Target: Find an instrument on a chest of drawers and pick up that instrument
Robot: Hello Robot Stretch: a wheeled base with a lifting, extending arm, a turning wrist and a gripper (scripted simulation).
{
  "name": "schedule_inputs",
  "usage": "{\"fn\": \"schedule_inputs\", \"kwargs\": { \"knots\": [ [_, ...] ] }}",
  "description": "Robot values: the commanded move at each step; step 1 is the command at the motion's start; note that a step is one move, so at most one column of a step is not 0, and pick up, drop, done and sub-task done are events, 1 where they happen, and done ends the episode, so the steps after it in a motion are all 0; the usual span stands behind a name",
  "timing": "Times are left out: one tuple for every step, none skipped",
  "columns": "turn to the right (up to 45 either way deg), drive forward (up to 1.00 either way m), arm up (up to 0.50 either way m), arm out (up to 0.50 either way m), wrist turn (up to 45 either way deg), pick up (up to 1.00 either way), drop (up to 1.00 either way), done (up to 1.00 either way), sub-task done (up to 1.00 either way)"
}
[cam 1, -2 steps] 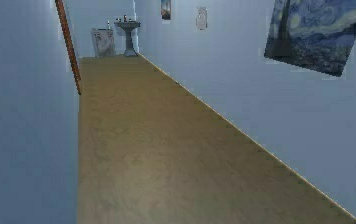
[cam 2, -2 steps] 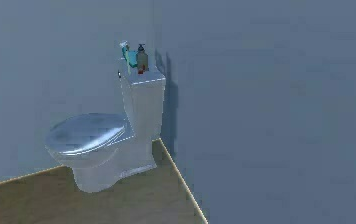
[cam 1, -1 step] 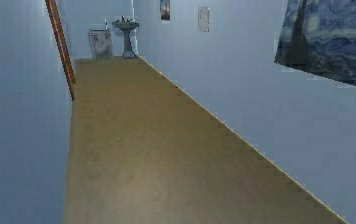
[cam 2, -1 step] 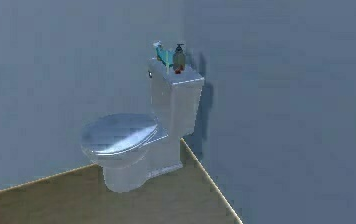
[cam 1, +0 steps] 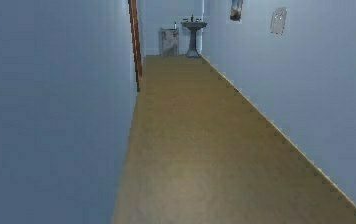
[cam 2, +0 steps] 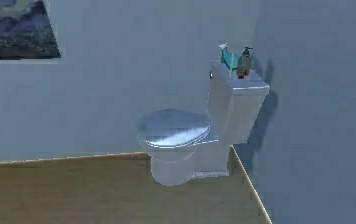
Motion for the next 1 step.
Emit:
{"fn": "schedule_inputs", "kwargs": {
  "knots": [
    [0.0, 1.00, 0.00, 0.00, 0.0, 0.00, 0.00, 0.00, 0.00]
  ]
}}
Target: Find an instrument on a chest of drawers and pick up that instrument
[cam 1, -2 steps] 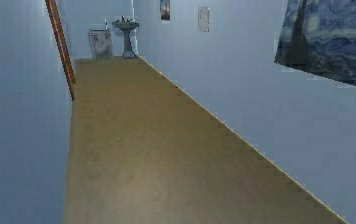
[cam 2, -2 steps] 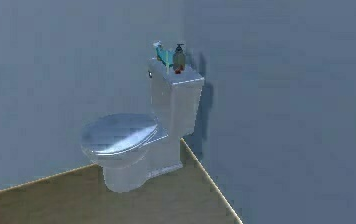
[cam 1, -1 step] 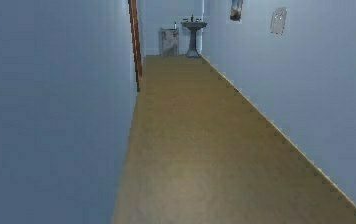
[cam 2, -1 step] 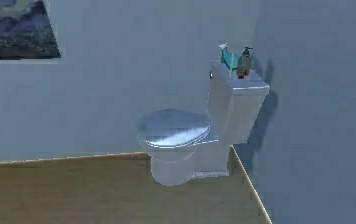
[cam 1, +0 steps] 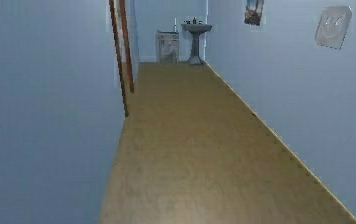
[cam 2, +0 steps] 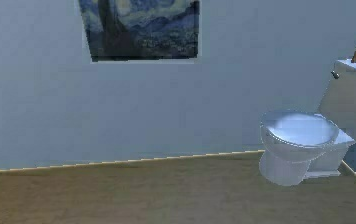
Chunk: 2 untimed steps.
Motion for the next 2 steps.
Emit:
{"fn": "schedule_inputs", "kwargs": {
  "knots": [
    [-3.0, 0.00, 0.00, 0.00, 0.0, 0.00, 0.00, 0.00, 0.00],
    [0.0, 1.00, 0.00, 0.00, 0.0, 0.00, 0.00, 0.00, 0.00]
  ]
}}
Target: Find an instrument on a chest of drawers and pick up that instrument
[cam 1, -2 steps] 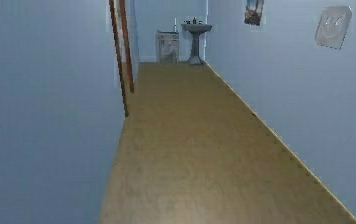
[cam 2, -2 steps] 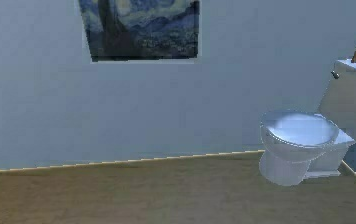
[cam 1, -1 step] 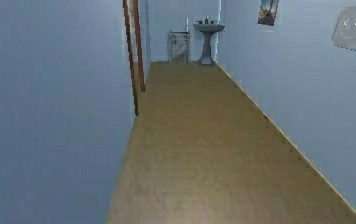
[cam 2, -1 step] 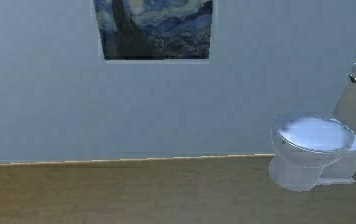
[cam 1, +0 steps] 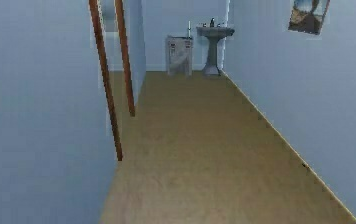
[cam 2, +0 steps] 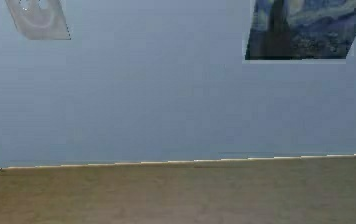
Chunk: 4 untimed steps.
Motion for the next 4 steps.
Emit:
{"fn": "schedule_inputs", "kwargs": {
  "knots": [
    [0.0, 1.00, 0.00, 0.00, 0.0, 0.00, 0.00, 0.00, 0.00],
    [0.0, 1.00, 0.00, 0.00, 0.0, 0.00, 0.00, 0.00, 0.00],
    [-45.0, 0.00, 0.00, 0.00, 0.0, 0.00, 0.00, 0.00, 0.00],
    [-6.0, 0.00, 0.00, 0.00, 0.0, 0.00, 0.00, 0.00, 0.00]
  ]
}}
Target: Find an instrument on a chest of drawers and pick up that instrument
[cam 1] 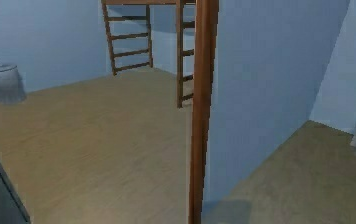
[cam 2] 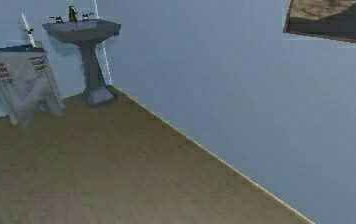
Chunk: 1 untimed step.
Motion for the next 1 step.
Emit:
{"fn": "schedule_inputs", "kwargs": {
  "knots": [
    [0.0, 0.40, 0.00, 0.00, 0.0, 0.00, 0.00, 0.00, 0.00]
  ]
}}
